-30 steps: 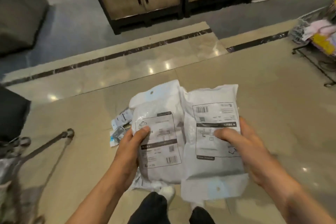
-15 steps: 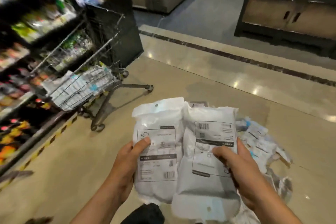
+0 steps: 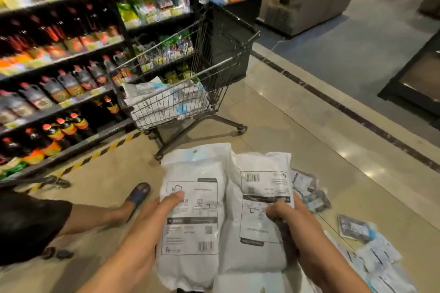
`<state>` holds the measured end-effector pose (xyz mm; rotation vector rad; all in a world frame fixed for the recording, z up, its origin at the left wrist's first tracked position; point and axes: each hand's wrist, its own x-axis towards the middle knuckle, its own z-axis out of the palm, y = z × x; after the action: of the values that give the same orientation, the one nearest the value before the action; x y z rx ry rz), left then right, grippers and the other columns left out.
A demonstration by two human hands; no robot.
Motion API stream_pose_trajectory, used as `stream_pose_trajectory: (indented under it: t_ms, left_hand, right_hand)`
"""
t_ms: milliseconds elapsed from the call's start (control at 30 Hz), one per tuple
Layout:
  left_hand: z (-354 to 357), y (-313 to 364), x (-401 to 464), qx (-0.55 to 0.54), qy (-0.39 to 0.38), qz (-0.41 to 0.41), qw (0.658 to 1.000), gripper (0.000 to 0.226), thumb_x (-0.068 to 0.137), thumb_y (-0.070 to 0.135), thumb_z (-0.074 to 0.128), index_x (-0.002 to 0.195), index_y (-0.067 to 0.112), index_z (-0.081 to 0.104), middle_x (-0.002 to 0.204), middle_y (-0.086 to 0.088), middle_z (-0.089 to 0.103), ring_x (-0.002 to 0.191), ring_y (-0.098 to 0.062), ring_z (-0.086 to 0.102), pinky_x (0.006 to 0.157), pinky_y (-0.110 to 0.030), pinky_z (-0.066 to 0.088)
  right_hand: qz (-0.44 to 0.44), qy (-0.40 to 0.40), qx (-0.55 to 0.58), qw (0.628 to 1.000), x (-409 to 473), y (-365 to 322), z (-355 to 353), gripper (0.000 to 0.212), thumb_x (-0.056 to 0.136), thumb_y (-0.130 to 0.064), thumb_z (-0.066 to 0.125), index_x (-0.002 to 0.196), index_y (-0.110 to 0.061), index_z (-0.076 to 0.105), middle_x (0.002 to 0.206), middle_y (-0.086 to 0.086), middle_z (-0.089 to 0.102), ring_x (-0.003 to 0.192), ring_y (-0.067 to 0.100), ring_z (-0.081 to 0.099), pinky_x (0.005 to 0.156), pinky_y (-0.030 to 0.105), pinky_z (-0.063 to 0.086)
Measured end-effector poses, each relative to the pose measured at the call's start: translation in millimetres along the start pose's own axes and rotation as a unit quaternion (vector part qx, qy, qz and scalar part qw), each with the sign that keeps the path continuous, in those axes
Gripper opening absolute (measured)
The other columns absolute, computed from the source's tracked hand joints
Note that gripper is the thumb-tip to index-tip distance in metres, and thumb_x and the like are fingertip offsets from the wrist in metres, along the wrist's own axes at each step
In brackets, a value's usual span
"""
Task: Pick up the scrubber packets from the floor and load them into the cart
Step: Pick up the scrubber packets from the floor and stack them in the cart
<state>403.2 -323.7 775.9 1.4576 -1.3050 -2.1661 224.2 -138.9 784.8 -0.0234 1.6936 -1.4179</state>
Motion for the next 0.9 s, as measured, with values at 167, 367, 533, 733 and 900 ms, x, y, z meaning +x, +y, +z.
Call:
stream_pose_trajectory:
  t_ms: [167, 367, 533, 733, 900]
  left_hand:
    - [-36, 43, 35, 0.001, -0.008, -0.01, 1.0, 0.031, 0.096, 0.029, 0.066, 0.118, 0.008, 0.073, 0.105, -0.015, 0.08, 0.098, -0.033, 0.078, 0.097, -0.049, 0.055]
    - [-51, 67, 61, -0.006, 0.006, -0.015, 1.0, 0.033, 0.092, 0.028, 0.07, 0.117, 0.007, 0.072, 0.104, -0.017, 0.08, 0.097, -0.035, 0.077, 0.1, -0.052, 0.055]
    - [-44, 86, 73, -0.024, 0.01, -0.03, 0.999, 0.027, 0.095, 0.026, 0.068, 0.116, 0.01, 0.073, 0.104, -0.016, 0.08, 0.097, -0.035, 0.078, 0.099, -0.052, 0.055]
    - [-28, 114, 72, -0.021, 0.017, -0.003, 1.0, 0.028, 0.079, 0.032, 0.086, 0.105, 0.022, 0.081, 0.102, -0.007, 0.082, 0.096, -0.026, 0.078, 0.098, -0.049, 0.055]
    - [-20, 117, 75, -0.021, 0.002, -0.008, 1.0, 0.024, 0.081, 0.031, 0.085, 0.102, 0.021, 0.08, 0.1, -0.008, 0.082, 0.093, -0.026, 0.079, 0.097, -0.049, 0.056]
  right_hand:
    - [-0.007, 0.008, -0.026, 1.0, 30, -23, 50, 0.027, 0.078, -0.013, 0.07, 0.105, -0.014, 0.066, 0.051, -0.005, 0.052, 0.044, 0.011, 0.04, 0.046, 0.021, 0.033]
    - [-0.011, 0.048, -0.045, 0.998, 61, -38, 83, 0.054, 0.05, -0.028, 0.069, 0.103, -0.02, 0.07, 0.065, 0.008, 0.067, 0.062, 0.02, 0.055, 0.064, 0.031, 0.042]
    - [-0.005, 0.01, -0.038, 0.999, 87, -55, 82, 0.047, 0.061, -0.022, 0.074, 0.108, -0.019, 0.07, 0.068, 0.007, 0.068, 0.064, 0.024, 0.061, 0.062, 0.032, 0.048]
    - [-0.005, -0.024, 0.069, 0.997, 101, -77, 76, 0.068, 0.04, -0.022, 0.079, 0.108, -0.022, 0.079, 0.089, 0.015, 0.056, 0.091, 0.028, 0.046, 0.067, 0.038, 0.037]
    - [-0.018, -0.042, 0.086, 0.995, 90, -74, 67, 0.044, 0.085, 0.01, 0.059, 0.119, -0.013, 0.072, 0.076, 0.013, 0.045, 0.067, 0.022, 0.039, 0.06, 0.032, 0.031]
